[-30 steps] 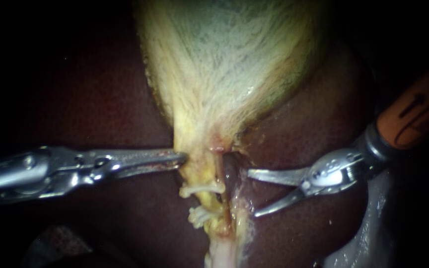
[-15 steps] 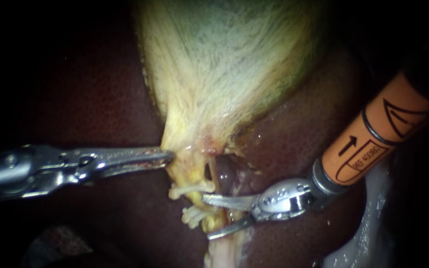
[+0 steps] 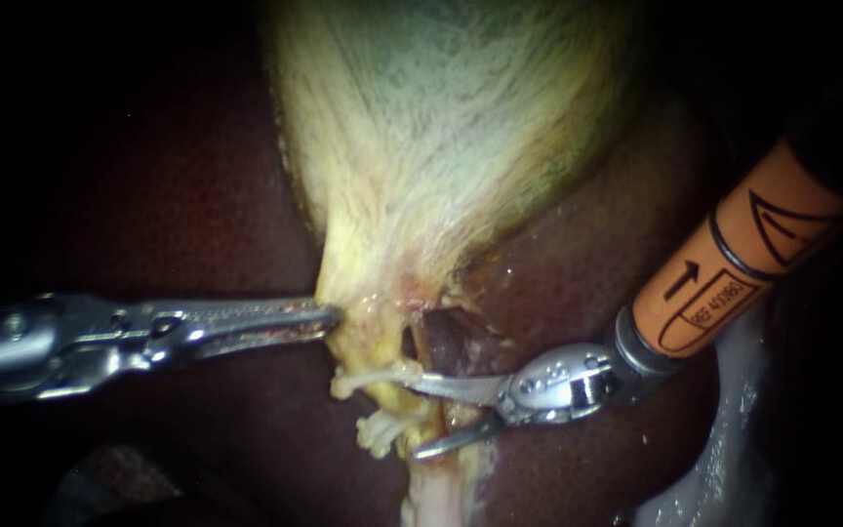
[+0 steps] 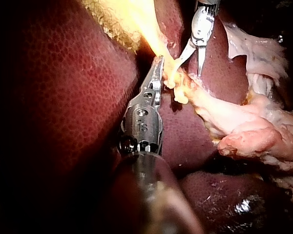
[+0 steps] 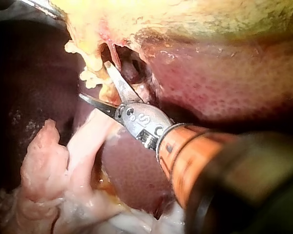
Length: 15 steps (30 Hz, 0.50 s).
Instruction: Go to the cutting position left tube
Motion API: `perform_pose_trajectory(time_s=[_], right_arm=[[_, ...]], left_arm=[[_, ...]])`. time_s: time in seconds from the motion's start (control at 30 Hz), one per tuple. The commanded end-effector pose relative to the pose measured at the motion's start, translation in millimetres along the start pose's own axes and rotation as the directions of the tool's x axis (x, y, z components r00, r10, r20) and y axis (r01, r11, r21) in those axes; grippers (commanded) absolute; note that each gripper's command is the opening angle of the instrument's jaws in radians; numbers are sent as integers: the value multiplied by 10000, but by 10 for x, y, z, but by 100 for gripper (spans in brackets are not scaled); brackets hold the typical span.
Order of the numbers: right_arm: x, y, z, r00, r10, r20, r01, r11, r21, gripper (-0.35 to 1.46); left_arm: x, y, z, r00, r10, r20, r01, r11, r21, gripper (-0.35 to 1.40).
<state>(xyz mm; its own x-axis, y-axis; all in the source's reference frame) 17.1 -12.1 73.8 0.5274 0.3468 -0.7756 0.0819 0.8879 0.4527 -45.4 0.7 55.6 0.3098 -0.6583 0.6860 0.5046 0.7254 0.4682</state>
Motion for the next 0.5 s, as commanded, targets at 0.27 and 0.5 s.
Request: perform_pose_trajectory(time_s=[0.27, 0.5], right_arm=[[7, 2, 17, 10000, 32, -8, -32, 10000, -10, 141], [5, -8, 36, 10000, -67, -53, 70, 9990, 446, 140]], left_arm=[[0, -1, 0, 10000, 1, 2, 0, 10000, -41, -35], [0, -1, 1, 10000, 1, 3, -1, 10000, -43, -35]])
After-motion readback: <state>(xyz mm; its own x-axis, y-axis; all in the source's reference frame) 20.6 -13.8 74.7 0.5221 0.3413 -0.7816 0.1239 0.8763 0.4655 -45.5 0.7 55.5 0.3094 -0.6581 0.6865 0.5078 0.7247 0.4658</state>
